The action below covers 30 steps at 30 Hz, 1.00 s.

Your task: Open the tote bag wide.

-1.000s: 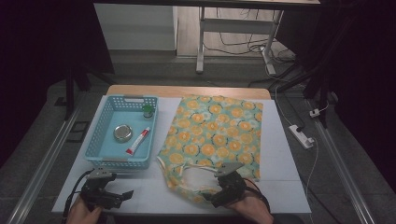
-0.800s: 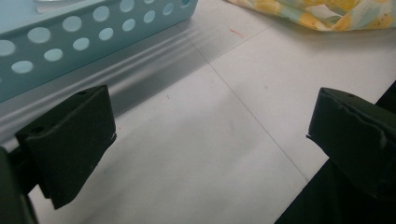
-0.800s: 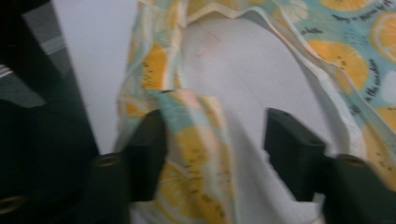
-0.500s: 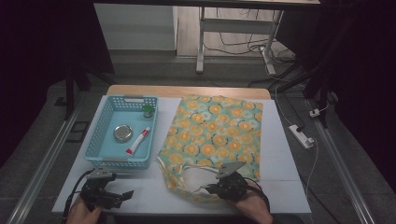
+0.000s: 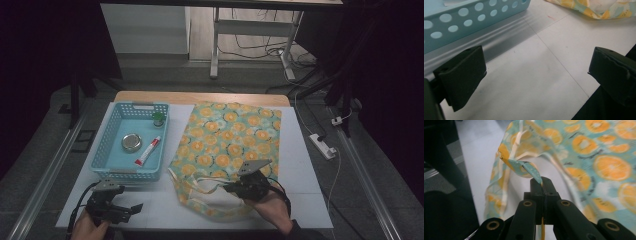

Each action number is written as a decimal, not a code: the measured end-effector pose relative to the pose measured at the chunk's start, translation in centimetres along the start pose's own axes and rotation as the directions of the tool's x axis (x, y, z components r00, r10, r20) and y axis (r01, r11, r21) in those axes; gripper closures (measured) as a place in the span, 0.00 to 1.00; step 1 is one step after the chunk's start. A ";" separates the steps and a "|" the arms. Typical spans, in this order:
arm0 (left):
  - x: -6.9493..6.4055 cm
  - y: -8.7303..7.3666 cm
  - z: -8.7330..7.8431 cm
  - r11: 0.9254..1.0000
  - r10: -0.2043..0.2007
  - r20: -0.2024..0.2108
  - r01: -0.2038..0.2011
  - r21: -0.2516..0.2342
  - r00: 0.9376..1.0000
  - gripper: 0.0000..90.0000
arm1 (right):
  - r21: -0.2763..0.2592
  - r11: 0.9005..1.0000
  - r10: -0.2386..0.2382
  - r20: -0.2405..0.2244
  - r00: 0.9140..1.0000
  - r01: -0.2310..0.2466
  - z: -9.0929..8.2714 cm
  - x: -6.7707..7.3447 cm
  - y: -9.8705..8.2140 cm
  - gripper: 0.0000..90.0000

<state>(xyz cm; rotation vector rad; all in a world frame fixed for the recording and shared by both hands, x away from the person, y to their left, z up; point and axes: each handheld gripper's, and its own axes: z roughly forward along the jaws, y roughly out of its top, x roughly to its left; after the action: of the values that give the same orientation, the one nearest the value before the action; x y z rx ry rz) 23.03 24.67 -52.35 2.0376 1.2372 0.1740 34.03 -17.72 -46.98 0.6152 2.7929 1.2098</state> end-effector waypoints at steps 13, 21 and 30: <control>0.1 0.0 0.0 1.000 -0.017 0.000 0.017 -0.004 1.000 0.02 | -0.051 0.998 0.044 0.085 0.995 -0.040 -0.8 -4.3 1.9 0.99; 0.2 0.0 0.0 1.000 -0.022 -0.001 0.022 -0.008 1.000 0.02 | -0.070 0.996 0.063 0.135 0.989 -0.054 -0.8 -6.9 2.9 0.99; 0.3 0.0 0.0 1.000 -0.025 0.001 0.025 -0.010 1.000 0.02 | -0.099 0.992 0.091 0.187 0.978 -0.074 -0.9 -9.6 3.7 0.99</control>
<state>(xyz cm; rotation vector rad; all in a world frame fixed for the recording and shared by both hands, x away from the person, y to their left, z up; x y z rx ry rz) 23.15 24.89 -52.38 2.0131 1.2583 0.1670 43.93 -19.59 -44.86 0.8013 2.5633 1.2136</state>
